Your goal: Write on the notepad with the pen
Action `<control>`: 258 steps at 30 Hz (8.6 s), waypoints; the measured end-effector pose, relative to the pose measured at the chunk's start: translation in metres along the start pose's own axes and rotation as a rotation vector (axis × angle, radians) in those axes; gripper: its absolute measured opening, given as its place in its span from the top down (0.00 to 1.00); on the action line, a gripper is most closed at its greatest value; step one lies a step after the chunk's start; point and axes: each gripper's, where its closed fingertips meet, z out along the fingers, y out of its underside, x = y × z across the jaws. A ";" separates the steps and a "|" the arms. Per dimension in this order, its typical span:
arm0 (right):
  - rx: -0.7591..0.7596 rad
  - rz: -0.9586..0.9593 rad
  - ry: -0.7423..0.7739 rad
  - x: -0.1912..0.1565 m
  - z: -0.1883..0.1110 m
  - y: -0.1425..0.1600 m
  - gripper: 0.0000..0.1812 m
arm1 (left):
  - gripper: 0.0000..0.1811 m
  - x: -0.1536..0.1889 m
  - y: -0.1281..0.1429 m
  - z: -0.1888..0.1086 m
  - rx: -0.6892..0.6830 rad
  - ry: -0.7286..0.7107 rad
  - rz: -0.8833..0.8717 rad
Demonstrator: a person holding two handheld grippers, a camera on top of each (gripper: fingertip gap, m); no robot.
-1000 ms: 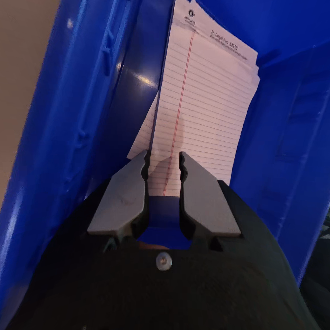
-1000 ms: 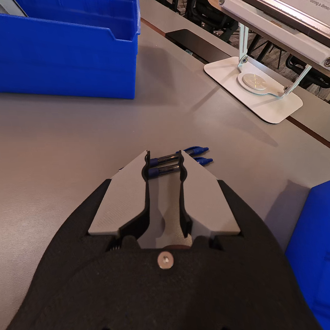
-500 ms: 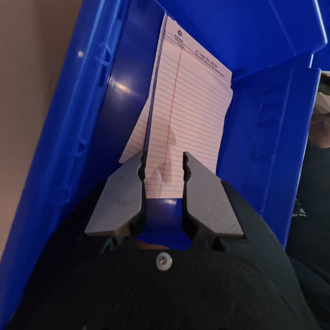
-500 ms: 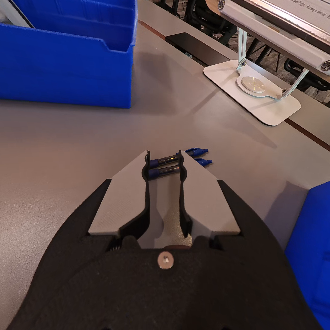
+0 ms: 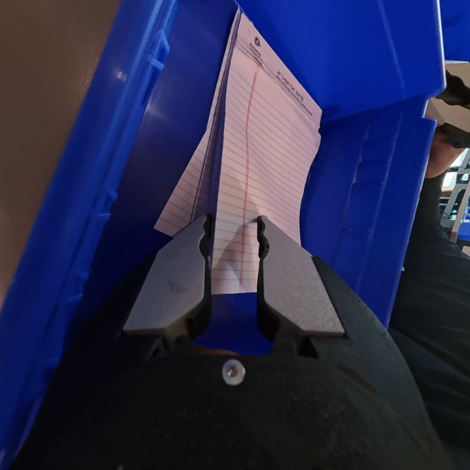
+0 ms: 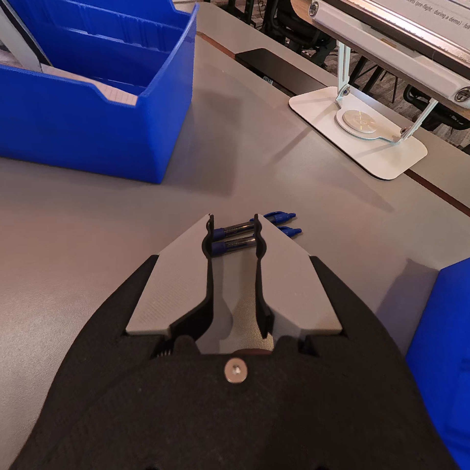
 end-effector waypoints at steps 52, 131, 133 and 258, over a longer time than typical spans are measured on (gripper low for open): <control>0.060 0.317 -0.543 -0.175 0.091 -0.110 0.95 | 1.00 0.248 -0.017 -0.225 0.979 0.350 0.544; -0.240 0.143 -0.039 0.019 0.064 -0.009 0.99 | 1.00 0.146 0.024 0.129 0.193 -0.363 0.644; -0.282 0.117 0.006 0.028 0.060 0.000 1.00 | 1.00 0.152 0.018 0.137 0.192 -0.320 0.620; -0.184 0.116 -0.091 0.021 0.033 0.001 0.99 | 0.84 0.059 0.036 -0.037 0.374 -0.585 0.565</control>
